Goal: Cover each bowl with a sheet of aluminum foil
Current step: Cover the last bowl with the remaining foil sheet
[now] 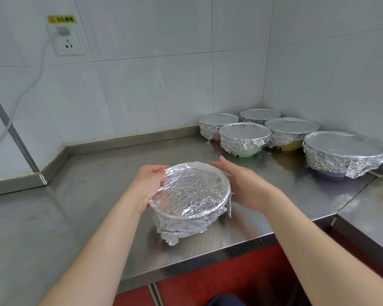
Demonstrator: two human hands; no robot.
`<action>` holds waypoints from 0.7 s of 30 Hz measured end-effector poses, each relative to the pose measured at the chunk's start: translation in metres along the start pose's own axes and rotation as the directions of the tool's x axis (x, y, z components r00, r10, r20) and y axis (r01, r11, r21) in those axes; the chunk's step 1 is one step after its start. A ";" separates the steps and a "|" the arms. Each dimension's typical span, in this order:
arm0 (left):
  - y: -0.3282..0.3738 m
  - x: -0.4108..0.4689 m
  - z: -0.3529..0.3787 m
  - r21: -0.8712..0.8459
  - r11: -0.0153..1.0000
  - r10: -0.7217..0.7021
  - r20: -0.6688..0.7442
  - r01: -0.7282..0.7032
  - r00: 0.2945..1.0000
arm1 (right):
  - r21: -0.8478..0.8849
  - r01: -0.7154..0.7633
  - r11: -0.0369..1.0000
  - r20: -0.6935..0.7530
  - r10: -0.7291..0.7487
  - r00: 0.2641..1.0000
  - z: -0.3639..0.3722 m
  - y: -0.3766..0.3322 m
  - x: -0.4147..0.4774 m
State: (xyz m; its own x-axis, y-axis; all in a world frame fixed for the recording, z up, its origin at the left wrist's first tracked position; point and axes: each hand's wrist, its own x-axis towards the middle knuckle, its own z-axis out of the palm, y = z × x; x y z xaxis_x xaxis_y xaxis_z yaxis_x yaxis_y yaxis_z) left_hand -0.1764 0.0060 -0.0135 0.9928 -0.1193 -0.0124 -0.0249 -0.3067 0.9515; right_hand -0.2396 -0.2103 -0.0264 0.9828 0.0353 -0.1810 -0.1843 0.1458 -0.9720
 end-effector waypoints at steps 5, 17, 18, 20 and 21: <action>0.003 -0.014 0.005 -0.121 0.993 -0.010 -0.114 -0.004 0.993 | 0.064 0.082 0.995 0.004 -0.082 0.997 -0.003 0.027 -0.020; 0.009 -0.089 0.024 0.545 0.519 0.596 0.321 -0.659 0.736 | 0.109 0.160 0.981 0.158 -0.176 0.972 -0.003 0.027 -0.032; 0.008 -0.090 0.026 0.548 0.506 0.608 0.322 -0.666 0.726 | 0.117 0.167 0.979 0.169 -0.185 0.968 -0.001 0.028 -0.033; 0.006 -0.090 0.028 0.537 0.468 0.656 0.321 -0.702 0.683 | 0.169 0.176 0.970 0.170 -0.204 0.964 0.002 0.031 -0.036; 0.004 -0.089 0.030 0.537 0.424 0.687 0.333 -0.729 0.646 | 0.208 0.183 0.961 0.164 -0.219 0.962 0.005 0.032 -0.038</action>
State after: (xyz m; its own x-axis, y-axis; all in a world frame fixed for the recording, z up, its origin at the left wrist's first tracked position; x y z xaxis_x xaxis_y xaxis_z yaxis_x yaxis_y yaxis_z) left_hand -0.2683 -0.0126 -0.0178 0.5849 -0.6023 0.5432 -0.7971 -0.5507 0.2476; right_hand -0.2826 -0.2021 -0.0497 0.9844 0.1643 0.0630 0.0011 0.3524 -0.9359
